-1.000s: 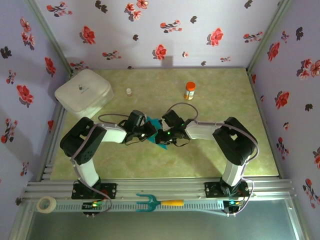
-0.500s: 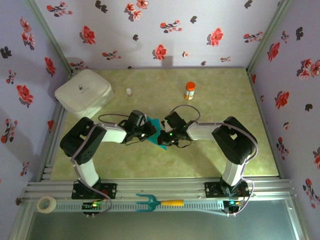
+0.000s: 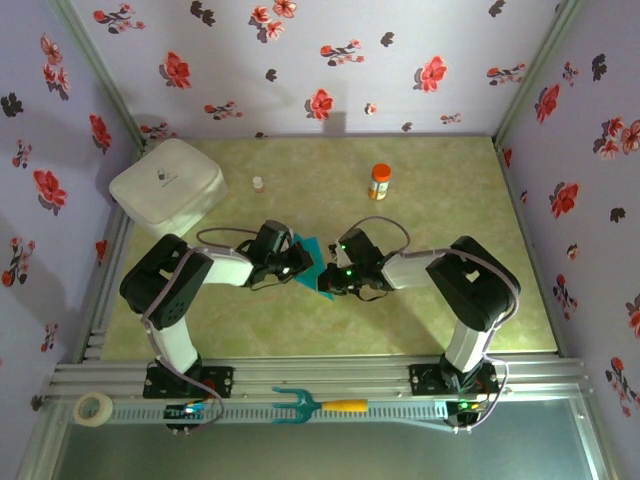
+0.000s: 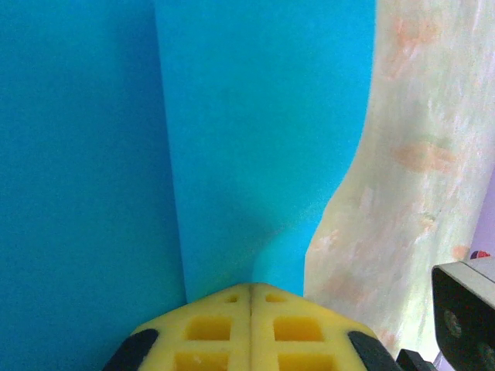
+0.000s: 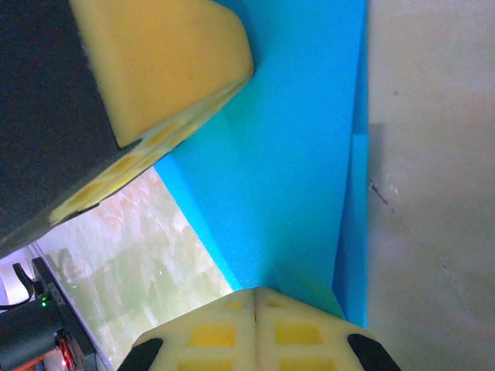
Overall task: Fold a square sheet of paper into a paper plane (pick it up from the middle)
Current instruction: Fourth fold the wing at the center of the table.
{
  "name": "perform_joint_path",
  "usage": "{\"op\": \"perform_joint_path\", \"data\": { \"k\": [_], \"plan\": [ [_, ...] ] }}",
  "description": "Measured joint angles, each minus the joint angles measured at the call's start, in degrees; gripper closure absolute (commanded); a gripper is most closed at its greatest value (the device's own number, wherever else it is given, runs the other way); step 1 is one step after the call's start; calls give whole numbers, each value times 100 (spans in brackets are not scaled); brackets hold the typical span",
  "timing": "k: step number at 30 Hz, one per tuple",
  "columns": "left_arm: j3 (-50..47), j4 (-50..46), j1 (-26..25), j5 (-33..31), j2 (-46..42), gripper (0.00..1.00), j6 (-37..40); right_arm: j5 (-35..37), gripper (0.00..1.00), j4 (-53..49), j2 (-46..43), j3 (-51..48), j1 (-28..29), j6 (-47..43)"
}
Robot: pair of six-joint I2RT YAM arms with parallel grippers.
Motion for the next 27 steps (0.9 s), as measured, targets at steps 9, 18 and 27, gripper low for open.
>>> {"op": "perform_joint_path", "data": {
  "k": [9,18,27],
  "plan": [
    [-26,35,0,11,0,97,-2,9,95,160,-402,-525,-17,28],
    [-37,46,0,2,-7,97,-2,66,97,48,-890,-1008,-26,74],
    [-83,24,33,-44,-63,96,0,179,97,-1091,-1589,-643,-26,114]
  ]
}}
